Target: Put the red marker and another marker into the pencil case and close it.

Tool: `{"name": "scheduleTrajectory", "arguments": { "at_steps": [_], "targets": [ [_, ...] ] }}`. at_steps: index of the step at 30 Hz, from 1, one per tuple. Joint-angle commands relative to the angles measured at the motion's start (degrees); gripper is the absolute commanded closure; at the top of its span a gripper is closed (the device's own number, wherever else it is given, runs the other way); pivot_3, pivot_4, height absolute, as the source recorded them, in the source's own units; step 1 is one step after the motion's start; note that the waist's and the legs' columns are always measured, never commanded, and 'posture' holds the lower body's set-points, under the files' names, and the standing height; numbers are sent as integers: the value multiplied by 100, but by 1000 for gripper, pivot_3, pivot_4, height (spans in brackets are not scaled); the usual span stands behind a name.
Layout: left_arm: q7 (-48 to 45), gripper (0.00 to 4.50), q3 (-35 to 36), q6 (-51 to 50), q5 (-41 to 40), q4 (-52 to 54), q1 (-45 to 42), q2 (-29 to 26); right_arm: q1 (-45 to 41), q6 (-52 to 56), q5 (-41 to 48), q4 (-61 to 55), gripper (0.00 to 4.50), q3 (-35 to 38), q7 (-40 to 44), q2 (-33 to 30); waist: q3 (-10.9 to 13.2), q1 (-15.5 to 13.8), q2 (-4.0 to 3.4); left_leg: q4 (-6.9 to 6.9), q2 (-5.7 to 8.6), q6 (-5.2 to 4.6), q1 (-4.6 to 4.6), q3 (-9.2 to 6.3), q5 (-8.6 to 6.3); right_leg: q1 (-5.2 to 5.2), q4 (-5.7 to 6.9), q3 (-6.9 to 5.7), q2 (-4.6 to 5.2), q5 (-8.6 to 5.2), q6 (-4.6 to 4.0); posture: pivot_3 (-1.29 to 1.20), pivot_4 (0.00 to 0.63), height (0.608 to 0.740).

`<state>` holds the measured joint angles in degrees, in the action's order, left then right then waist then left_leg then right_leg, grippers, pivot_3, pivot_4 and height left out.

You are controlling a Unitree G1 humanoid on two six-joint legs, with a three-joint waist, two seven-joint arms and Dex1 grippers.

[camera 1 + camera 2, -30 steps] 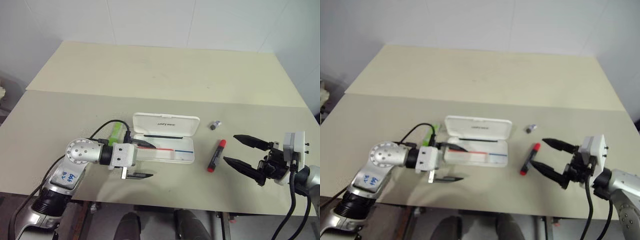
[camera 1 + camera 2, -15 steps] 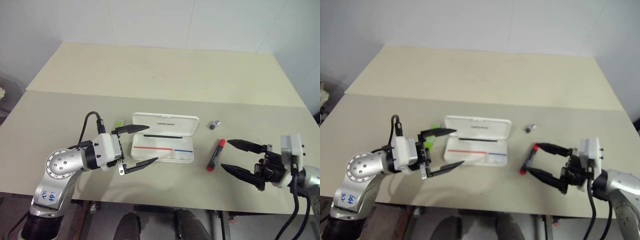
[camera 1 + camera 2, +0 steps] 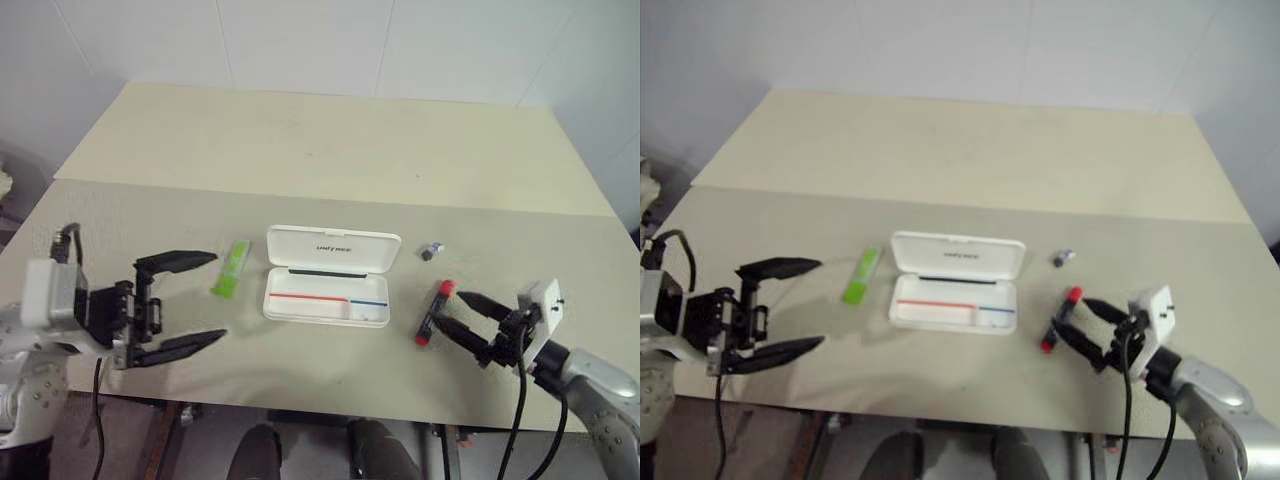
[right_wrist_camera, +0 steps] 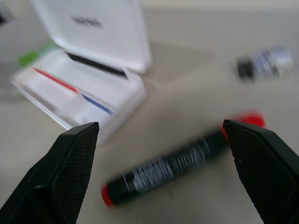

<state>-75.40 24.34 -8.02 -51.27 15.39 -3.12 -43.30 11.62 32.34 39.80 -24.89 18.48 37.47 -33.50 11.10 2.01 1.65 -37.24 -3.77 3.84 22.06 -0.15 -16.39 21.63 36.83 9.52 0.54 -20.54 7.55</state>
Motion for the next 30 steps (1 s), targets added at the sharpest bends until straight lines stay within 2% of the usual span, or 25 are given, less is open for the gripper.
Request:
{"name": "scheduleTrajectory", "arguments": {
  "at_steps": [1,7,12,16,23,30],
  "targets": [
    [-430,14,48,-50,-121,-452,-335,-97,130,341,-195,-493,0,62,-719,28,0,14,0,-1,0,0,0,2,0,0,1,2,1,0,0,0,150,740],
    [-1010,14,-187,-314,-98,-1122,-937,-101,247,939,-178,-1196,0,-56,-1537,258,0,104,2,14,-1,0,0,-2,0,7,4,-1,0,7,15,0,150,740],
    [-1464,14,-189,-402,-30,-1208,-861,-205,326,1093,-149,-1626,0,-23,-1891,443,-1,145,3,22,-5,1,9,0,-1,22,4,-2,0,5,13,0,150,740],
    [-1531,14,-340,-336,113,-1419,-1107,-277,-267,1343,-75,-1577,0,-138,-2314,672,-1,151,3,18,-6,1,12,2,-1,31,11,-1,0,6,14,0,150,740],
    [-1360,14,-315,-273,106,-1188,-1028,-198,-849,1912,-135,-1476,0,-376,-2702,685,-1,137,3,21,-6,2,22,2,0,42,13,-1,2,6,9,0,150,740],
    [-1133,14,-97,-232,50,-770,-603,-154,-1249,2498,-470,-1193,0,-656,-3058,638,-2,147,4,24,-9,2,51,12,0,87,30,3,3,4,6,0,150,740]
  ]
}}
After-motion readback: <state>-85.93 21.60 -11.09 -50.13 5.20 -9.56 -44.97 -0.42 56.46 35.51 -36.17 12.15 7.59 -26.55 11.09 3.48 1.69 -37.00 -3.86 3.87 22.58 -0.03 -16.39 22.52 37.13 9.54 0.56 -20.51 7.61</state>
